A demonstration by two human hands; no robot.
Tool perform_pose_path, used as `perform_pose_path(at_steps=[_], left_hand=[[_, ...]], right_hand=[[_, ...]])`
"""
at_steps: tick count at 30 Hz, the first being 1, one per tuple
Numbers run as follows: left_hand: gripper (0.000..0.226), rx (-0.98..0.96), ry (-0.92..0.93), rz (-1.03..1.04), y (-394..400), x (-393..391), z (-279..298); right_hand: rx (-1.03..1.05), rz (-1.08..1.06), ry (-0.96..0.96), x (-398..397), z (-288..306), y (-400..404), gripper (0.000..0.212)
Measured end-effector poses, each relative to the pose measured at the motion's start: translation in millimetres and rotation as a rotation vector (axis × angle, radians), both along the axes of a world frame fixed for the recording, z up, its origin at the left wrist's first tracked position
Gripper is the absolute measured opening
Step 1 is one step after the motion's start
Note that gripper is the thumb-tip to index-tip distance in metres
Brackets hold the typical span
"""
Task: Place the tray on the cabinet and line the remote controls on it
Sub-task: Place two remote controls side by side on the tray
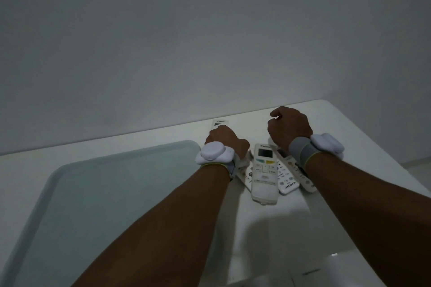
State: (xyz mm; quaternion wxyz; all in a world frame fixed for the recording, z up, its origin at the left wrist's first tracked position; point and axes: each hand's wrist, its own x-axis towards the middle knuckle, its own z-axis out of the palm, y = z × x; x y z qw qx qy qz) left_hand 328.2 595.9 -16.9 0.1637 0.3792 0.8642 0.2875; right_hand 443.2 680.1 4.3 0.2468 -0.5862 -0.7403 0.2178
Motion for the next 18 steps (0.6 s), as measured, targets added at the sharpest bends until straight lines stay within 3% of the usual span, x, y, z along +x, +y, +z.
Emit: perform_pose_path(at_steps=[4, 9, 13, 18], left_hand=[[0.045, 0.102, 0.025, 0.155, -15, -17, 23], [0.041, 0.081, 0.071, 0.246, -54, -65, 41], [0.028, 0.051, 0.077, 0.275, -83, -93, 41], [0.029, 0.021, 0.123, 0.339, -117, -123, 31]], right_hand=[[-0.026, 0.059, 0.004, -19, 1, -3, 0.030], [-0.085, 0.232, -0.124, -71, -9, -19, 0.039], [-0.157, 0.151, -0.225, -108, -18, -28, 0.051], [-0.254, 0.099, -0.342, -133, -29, -38, 0.084]])
